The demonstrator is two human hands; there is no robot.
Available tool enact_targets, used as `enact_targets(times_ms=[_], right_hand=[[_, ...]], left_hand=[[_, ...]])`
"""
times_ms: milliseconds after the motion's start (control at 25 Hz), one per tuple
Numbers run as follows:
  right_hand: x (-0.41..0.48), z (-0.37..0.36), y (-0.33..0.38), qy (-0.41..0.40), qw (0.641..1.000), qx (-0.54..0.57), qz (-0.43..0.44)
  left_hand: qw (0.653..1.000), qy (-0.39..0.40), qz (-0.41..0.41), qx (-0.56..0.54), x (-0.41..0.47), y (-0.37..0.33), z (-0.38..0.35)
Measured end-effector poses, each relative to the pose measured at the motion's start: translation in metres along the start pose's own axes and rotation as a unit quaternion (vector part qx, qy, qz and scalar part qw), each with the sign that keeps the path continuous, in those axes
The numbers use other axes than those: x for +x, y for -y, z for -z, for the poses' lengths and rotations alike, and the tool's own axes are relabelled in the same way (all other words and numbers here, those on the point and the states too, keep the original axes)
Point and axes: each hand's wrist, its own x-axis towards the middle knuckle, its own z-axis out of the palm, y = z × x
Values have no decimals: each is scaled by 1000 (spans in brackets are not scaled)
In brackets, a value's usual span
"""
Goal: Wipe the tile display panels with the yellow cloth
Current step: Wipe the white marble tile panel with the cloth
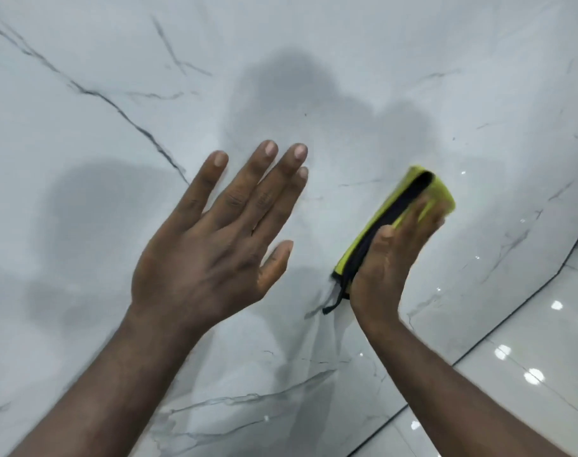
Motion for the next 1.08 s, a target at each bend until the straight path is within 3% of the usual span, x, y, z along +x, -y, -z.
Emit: enact_targets(times_ms=[40,160,200,320,360,440,480,600,680,760,880,920,1000,1040,1080], right_hand=[[-1,1,-2,-13,999,13,-43],[-13,6,-17,50,994,-21,94],[-12,8,-24,44,994,-25,97],[-10,11,-22,-14,995,17,-101],[-12,11,-17,5,997,7,-76],[-15,12,-15,67,996,-22,62],[-15,13,-14,73,994,-28,78],[-17,13,-7,46,999,25,-14],[-16,15,0,90,993,5,75],[1,11,7,69,991,-2,118],[20,-2,36,-18,998,64,-16],[20,-2,45,1,999,41,25],[27,2,47,70,977,-43,196],[38,6,49,71,969,-44,231],[47,4,56,46,979,-22,199]], left_hand=[[1000,4,-4,5,0,-1,-1],[1000,7,-2,6,0,-4,-4],[1000,7,3,7,0,-4,-3],[1000,11,3,21,0,-6,-3],[999,12,1,32,1,-6,-3],[999,14,-1,39,1,-5,-3],[999,16,-1,37,2,-6,-2],[999,13,0,45,1,-7,-2],[999,15,-3,44,0,-6,-3],[999,3,7,32,-1,-6,-4],[999,-31,24,9,-3,-6,-2],[998,-42,34,-9,-4,-6,-1],[993,-58,86,-63,-11,0,7],[988,-57,118,-85,-19,3,12],[983,-54,143,-96,-28,8,17]])
